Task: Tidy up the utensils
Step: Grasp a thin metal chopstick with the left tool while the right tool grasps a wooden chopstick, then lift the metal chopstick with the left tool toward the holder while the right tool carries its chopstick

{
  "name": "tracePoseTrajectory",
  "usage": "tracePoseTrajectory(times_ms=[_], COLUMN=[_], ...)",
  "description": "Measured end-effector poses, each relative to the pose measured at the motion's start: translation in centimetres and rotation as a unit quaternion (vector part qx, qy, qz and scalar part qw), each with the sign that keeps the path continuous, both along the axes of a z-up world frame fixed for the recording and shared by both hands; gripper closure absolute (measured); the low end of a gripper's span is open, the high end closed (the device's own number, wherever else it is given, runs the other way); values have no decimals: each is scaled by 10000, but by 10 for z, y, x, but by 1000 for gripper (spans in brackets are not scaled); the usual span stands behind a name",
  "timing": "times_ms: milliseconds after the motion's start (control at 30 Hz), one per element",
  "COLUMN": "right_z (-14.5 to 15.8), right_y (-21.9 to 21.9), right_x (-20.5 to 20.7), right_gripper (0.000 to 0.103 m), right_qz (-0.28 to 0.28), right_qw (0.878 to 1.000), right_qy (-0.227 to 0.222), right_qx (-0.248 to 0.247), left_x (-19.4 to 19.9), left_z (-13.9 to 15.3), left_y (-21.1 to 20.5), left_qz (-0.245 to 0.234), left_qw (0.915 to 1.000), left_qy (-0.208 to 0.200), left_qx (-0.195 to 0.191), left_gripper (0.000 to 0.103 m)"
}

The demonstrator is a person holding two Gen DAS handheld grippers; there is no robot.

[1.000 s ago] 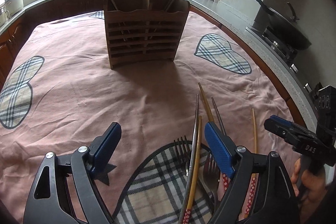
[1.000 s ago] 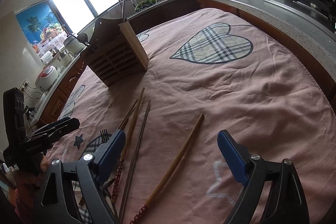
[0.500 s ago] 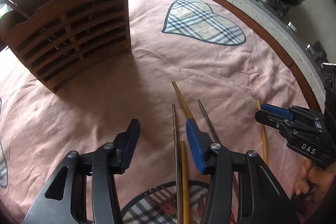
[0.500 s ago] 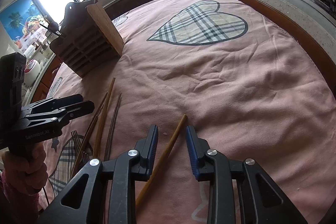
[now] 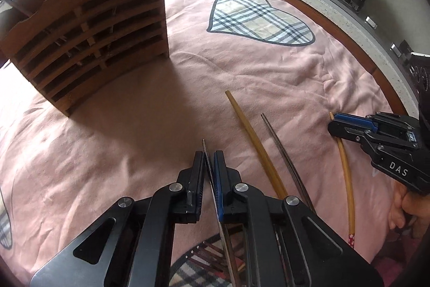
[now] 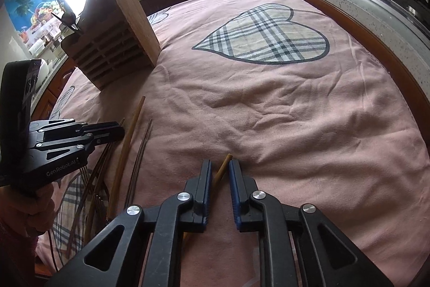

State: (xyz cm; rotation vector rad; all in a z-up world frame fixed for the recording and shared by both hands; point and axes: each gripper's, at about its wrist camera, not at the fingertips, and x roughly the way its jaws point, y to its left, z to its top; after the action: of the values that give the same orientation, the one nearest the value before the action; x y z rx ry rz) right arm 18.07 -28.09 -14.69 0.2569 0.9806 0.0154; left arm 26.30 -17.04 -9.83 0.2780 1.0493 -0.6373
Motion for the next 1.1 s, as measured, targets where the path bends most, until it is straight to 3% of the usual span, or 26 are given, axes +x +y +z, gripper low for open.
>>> tracePoseTrajectory(times_ms=[200,367,567,800,1100], right_z=[1,1,5,31,63], right_y=[3,9,5,10,31], right_x=[6,10,5,-9,-22], right_gripper=[89,89,96,98,98], right_qz=[95,163,65,167,432], right_qw=[9999,9996,10000,9988,9953], right_qy=[89,82,-31,-374,-778], right_qx=[-71,-232,20,266,394], left_x=[6,2,-4,-29,-62], left_z=[0,0,7,40,80], left_y=[5,-4,5,35,94], left_qz=[119,28,159,507,1119], left_qw=[9994,9999,9999,9974,9871], left_qy=[301,64,-5,-274,-577], left_qx=[-105,139,12,-432,-991], left_gripper=[95,95,98,99,99])
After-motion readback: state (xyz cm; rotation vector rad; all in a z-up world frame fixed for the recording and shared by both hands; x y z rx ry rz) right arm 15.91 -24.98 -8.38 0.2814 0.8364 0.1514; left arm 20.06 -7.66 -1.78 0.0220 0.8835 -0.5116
